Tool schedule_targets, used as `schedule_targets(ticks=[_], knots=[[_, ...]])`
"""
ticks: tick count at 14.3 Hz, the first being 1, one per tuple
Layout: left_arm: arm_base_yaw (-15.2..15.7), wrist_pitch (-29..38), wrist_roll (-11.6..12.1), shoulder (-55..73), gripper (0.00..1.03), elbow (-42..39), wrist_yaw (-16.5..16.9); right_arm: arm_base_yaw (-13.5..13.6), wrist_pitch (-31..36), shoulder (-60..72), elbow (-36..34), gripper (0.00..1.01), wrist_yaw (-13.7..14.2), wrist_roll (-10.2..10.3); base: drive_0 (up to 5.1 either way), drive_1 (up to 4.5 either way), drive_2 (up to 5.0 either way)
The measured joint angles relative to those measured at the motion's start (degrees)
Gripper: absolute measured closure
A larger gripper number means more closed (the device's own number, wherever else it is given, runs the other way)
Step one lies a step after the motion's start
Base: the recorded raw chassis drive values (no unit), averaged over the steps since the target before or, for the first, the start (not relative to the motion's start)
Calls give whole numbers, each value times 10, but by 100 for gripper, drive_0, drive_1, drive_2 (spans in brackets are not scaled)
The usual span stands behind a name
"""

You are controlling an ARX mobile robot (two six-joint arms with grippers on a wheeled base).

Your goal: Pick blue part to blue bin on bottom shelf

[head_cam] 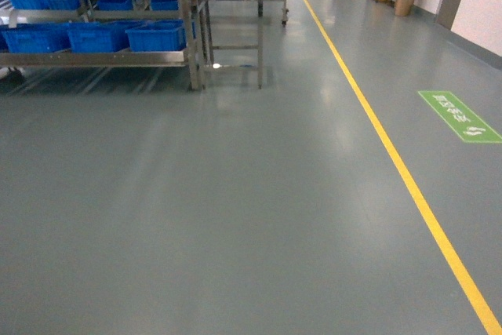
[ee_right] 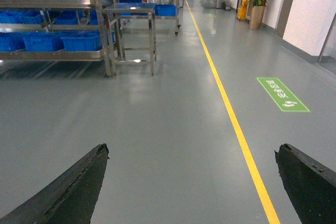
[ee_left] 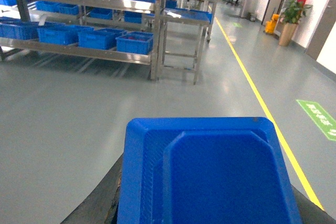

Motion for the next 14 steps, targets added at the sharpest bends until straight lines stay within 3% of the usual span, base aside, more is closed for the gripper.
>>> schedule_targets(ticks=[11,14], knots=[[1,1,-2,1,59,0,0,0,0,0,0,3,0,0,-85,-85,-85],[1,-1,-4,2,59,0,0,0,0,0,0,3,0,0,-2,422,-426]])
